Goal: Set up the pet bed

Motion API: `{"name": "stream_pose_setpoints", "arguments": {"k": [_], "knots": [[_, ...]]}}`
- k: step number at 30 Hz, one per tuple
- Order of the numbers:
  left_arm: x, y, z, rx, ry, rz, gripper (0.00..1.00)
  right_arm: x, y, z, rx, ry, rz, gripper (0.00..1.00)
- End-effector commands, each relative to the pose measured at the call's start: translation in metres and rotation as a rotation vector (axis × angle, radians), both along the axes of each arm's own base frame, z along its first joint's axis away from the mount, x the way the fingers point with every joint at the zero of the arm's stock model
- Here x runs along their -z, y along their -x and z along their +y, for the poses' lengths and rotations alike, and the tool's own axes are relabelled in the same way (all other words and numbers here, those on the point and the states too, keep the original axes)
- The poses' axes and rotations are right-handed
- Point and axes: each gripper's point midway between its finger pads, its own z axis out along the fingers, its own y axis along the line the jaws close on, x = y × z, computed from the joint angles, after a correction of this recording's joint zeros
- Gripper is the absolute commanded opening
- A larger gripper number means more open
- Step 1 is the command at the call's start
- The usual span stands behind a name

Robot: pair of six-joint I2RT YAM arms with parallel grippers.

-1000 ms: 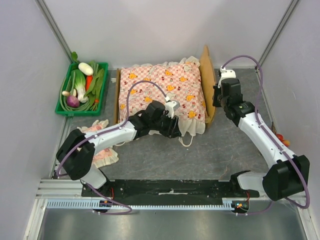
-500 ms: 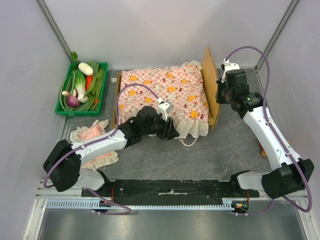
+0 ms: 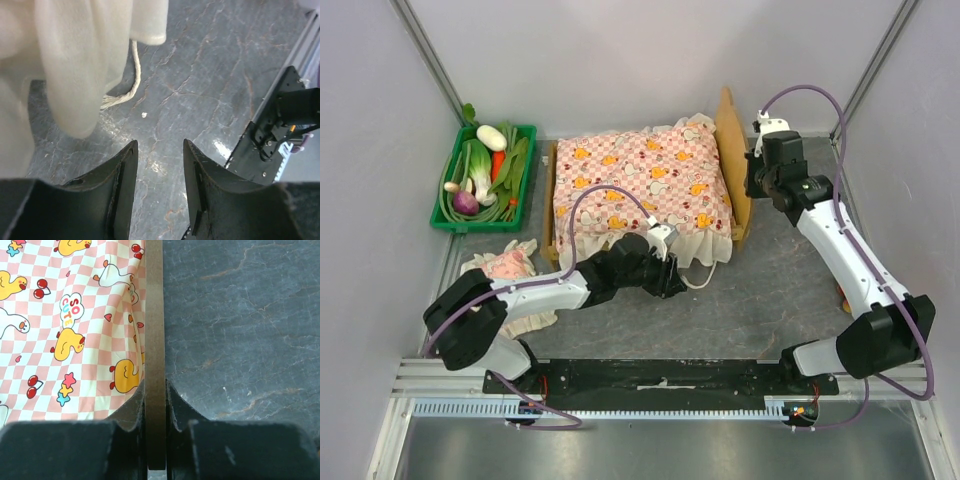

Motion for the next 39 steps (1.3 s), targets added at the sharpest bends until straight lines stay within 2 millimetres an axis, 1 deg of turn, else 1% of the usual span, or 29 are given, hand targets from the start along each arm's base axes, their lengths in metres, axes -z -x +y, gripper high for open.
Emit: {"name": "stream_pose_setpoints", "arguments": {"k": [1, 5, 7, 8, 9, 10, 11, 12, 14, 16, 17, 19, 20, 21, 22, 23, 26, 28, 29, 30, 31, 32, 33, 34, 35, 36, 37, 38, 39], "knots": [[-0.007, -0.025, -0.017, -0.062, 0.026, -0.032, 0.47, -0.088, -0.046, 0.023, -0.006, -0.179, -0.346, 0.00], [0.001, -0.037, -0.019, -0.091, 0.002, -0.035, 0.47, -0.082, -0.064, 0.023, 0.000, -0.164, -0.362, 0.00], [0.004, -0.044, -0.017, -0.108, -0.001, -0.030, 0.47, -0.084, -0.066, 0.024, -0.005, -0.162, -0.366, 0.00], [0.006, -0.046, -0.016, -0.115, -0.001, -0.022, 0.47, -0.093, -0.064, 0.023, -0.005, -0.168, -0.396, 0.00], [0.007, -0.051, -0.013, -0.138, -0.004, -0.026, 0.48, -0.097, -0.064, 0.022, -0.002, -0.171, -0.411, 0.00], [0.015, -0.053, -0.010, -0.152, -0.016, -0.015, 0.48, -0.099, -0.063, 0.021, -0.002, -0.162, -0.421, 0.00], [0.015, -0.060, -0.008, -0.174, -0.005, -0.015, 0.48, -0.098, -0.064, 0.019, 0.000, -0.150, -0.420, 0.00], [0.018, -0.062, -0.008, -0.178, -0.003, -0.012, 0.49, -0.096, -0.065, 0.020, -0.006, -0.143, -0.416, 0.00], [0.024, -0.067, -0.011, -0.182, 0.003, -0.004, 0.49, -0.084, -0.066, 0.020, -0.012, -0.126, -0.394, 0.00], [0.023, -0.071, -0.015, -0.183, 0.009, -0.010, 0.50, -0.075, -0.065, 0.014, 0.007, -0.104, -0.383, 0.00], [0.025, -0.073, -0.018, -0.187, 0.018, -0.011, 0.50, -0.063, -0.064, 0.011, 0.022, -0.087, -0.364, 0.00], [0.023, -0.075, -0.021, -0.191, 0.035, -0.009, 0.50, -0.052, -0.060, 0.007, 0.029, -0.069, -0.342, 0.00], [0.022, -0.076, -0.021, -0.198, 0.041, -0.003, 0.50, -0.036, -0.057, 0.006, 0.034, -0.062, -0.316, 0.00], [0.022, -0.076, -0.022, -0.200, 0.044, 0.000, 0.50, -0.028, -0.055, 0.005, 0.034, -0.056, -0.303, 0.00], [0.022, -0.076, -0.022, -0.201, 0.046, 0.003, 0.50, -0.025, -0.051, 0.003, 0.038, -0.059, -0.300, 0.00], [0.022, -0.075, -0.022, -0.199, 0.047, 0.004, 0.50, -0.014, -0.047, 0.004, 0.038, -0.061, -0.279, 0.00], [0.023, -0.073, -0.019, -0.206, 0.044, 0.006, 0.51, -0.007, -0.039, 0.000, 0.051, -0.069, -0.274, 0.00], [0.024, -0.071, -0.017, -0.205, 0.041, 0.011, 0.51, -0.011, -0.035, 0.005, 0.027, -0.086, -0.279, 0.00], [0.022, -0.070, -0.017, -0.200, 0.049, 0.013, 0.51, -0.013, -0.032, 0.006, 0.014, -0.093, -0.280, 0.00], [0.023, -0.064, -0.017, -0.184, 0.053, 0.021, 0.50, -0.016, -0.028, 0.008, 0.003, -0.106, -0.283, 0.00], [0.014, -0.063, -0.017, -0.179, 0.070, 0.011, 0.50, -0.027, -0.021, 0.010, -0.012, -0.126, -0.307, 0.00], [0.010, -0.058, -0.017, -0.168, 0.075, 0.001, 0.50, -0.024, -0.014, 0.009, -0.012, -0.135, -0.299, 0.00], [0.012, -0.055, -0.011, -0.176, 0.068, -0.001, 0.50, -0.028, -0.008, 0.010, -0.015, -0.144, -0.305, 0.00], [-0.003, -0.052, -0.008, -0.174, 0.094, -0.023, 0.50, -0.041, 0.002, 0.007, -0.018, -0.159, -0.336, 0.00], [-0.010, -0.047, -0.005, -0.167, 0.102, -0.038, 0.50, -0.037, 0.012, 0.008, -0.029, -0.161, -0.317, 0.00], [-0.009, -0.042, 0.001, -0.171, 0.095, -0.041, 0.50, -0.039, 0.019, 0.006, -0.031, -0.165, -0.313, 0.00], [-0.016, -0.038, 0.003, -0.164, 0.100, -0.057, 0.50, -0.043, 0.034, 0.004, -0.036, -0.173, -0.315, 0.00], [-0.032, -0.031, 0.007, -0.156, 0.121, -0.079, 0.50, -0.046, 0.042, 0.005, -0.050, -0.182, -0.311, 0.00], [-0.034, -0.027, 0.011, -0.156, 0.117, -0.087, 0.50, -0.048, 0.051, 0.004, -0.056, -0.186, -0.310, 0.00]]}}
